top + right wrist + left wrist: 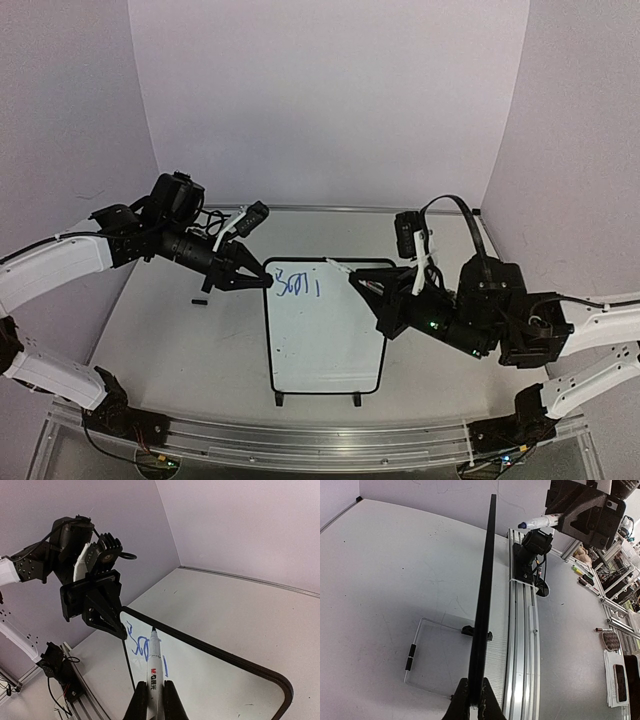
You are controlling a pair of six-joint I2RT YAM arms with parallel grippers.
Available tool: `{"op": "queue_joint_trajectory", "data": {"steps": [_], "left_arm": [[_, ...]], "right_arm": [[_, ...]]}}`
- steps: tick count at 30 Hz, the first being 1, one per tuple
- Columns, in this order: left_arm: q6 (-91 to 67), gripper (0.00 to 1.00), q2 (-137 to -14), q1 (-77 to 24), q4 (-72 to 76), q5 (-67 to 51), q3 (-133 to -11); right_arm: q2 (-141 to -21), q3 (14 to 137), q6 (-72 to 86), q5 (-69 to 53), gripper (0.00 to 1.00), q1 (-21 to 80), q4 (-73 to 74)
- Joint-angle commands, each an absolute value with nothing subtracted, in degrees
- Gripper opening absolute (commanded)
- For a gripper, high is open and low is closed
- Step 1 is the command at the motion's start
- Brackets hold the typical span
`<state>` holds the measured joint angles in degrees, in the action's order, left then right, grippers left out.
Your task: Write a sentence on the whiteboard
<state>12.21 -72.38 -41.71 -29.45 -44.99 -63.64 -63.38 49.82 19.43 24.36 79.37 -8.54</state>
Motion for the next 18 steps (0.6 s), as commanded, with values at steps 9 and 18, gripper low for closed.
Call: {"op": "queue_joint_trajectory", "data": {"steps": [9,18], "left_arm": [[13.7,0.00,-73.6,-42.4,-32.6,-42.6,-63.7],[13.7,0.00,-73.6,-42.5,-32.6,-42.5,-63.8]], "right_arm": [[-64.8,51.4,19.9,27.7,0.00,79.1,-5.5],[-65.4,51.7,21.4,29.4,0.00,79.1,-3.0]]}}
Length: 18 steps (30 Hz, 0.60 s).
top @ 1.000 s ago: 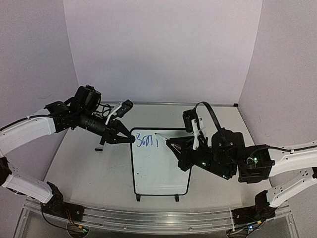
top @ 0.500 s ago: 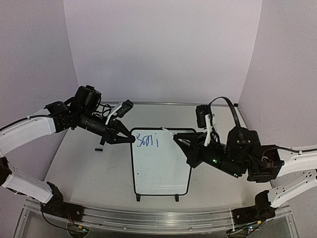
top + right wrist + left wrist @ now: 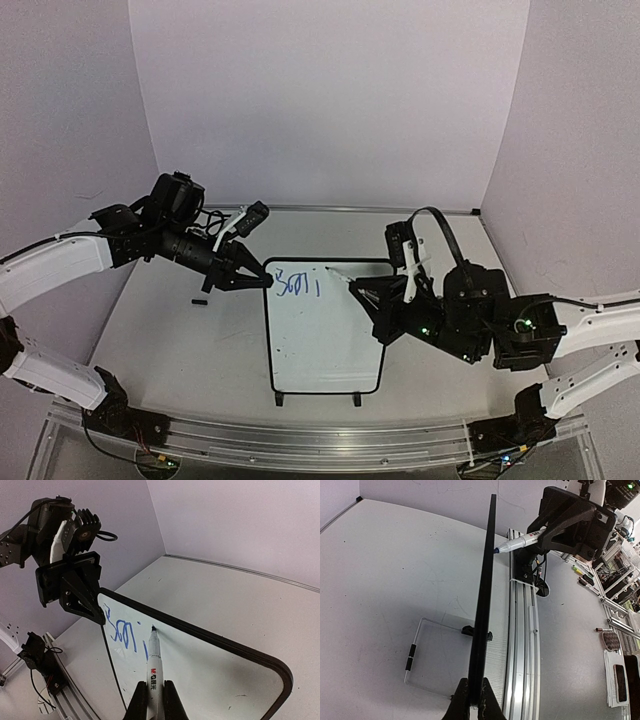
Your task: Write a sentence on the whiteboard
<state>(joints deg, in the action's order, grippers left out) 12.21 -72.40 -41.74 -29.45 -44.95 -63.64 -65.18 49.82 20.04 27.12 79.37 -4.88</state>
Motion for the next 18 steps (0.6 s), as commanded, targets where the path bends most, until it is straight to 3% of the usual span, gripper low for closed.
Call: {"op": "queue_joint_trajectory", "data": {"steps": [1,18], "left_arm": [[13.8,0.00,-73.6,-42.4,-32.6,-42.5,-63.8],[13.8,0.00,-73.6,-42.4,-32.8,-42.0,-63.8]], "right_arm": [[-65.3,51.6,21.8,29.3,0.00,79.2,-2.5],[-65.8,51.3,27.2,24.3,0.00,79.1,5.9]]}}
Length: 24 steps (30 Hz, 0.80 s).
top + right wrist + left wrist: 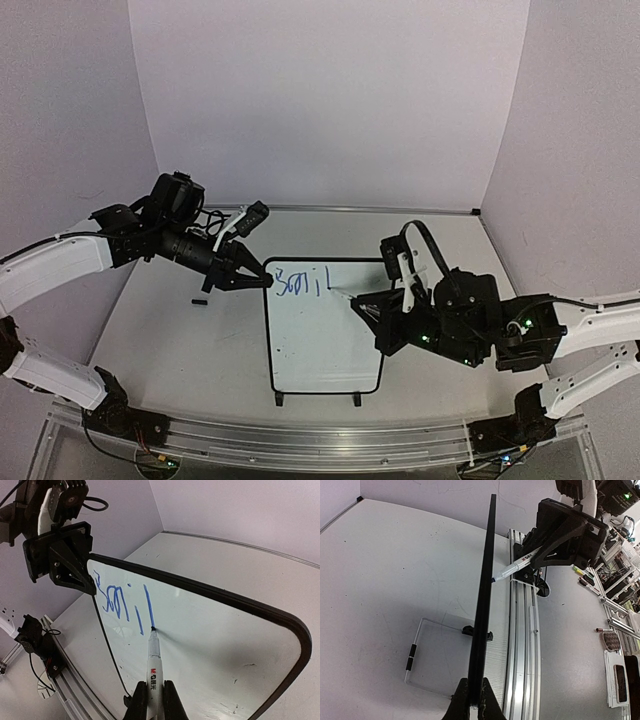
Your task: Write a sentence on the whiteboard
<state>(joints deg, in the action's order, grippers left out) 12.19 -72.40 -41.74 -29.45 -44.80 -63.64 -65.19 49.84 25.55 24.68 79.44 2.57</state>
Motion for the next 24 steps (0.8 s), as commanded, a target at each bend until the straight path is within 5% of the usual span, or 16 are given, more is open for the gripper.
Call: {"op": "queue_joint_trajectory", "data": {"steps": [1,24], "left_arm": [[13.8,0.00,-73.5,-42.5,-32.8,-41.9,-63.8],[13.9,0.00,-73.5,-42.5,-32.9,-41.9,-63.8]], "right_arm": [[-65.8,51.4,27.2,23.9,0.00,79.1,6.0],[-63.2,51.6,25.6,26.1,0.00,79.1,4.6]]}}
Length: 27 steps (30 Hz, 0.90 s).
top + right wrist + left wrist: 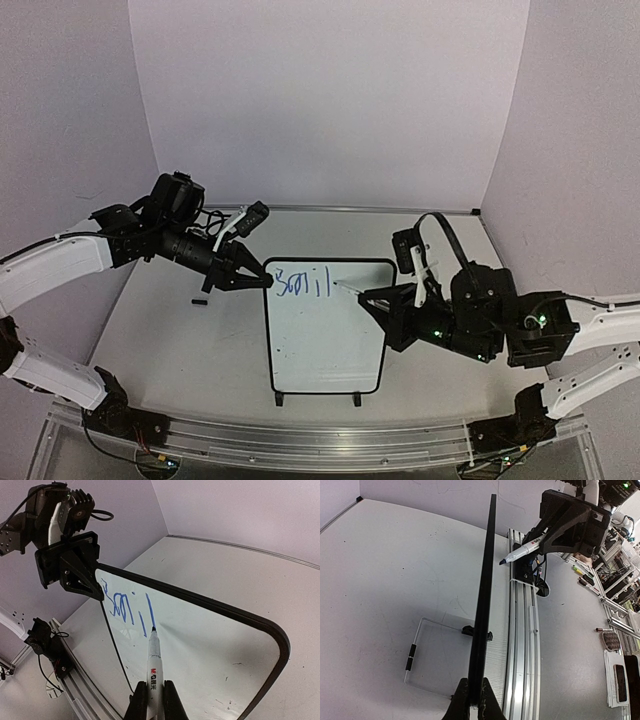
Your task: Write a sentence on the whiteboard
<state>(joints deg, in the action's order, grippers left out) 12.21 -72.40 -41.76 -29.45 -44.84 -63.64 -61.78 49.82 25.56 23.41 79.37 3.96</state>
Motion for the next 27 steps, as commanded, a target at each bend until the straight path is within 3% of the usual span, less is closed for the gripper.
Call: {"op": "queue_joint_trajectory", "data": {"steps": [1,27], "left_arm": [[13.8,0.00,-73.5,-42.5,-32.9,-41.9,-63.8],[13.9,0.00,-73.9,-42.4,-33.0,-41.9,-63.8]], "right_arm": [[-63.3,51.8,25.7,26.6,0.00,79.1,4.8],[-61.4,52.6,26.1,31.2,0.00,79.1,7.6]]}}
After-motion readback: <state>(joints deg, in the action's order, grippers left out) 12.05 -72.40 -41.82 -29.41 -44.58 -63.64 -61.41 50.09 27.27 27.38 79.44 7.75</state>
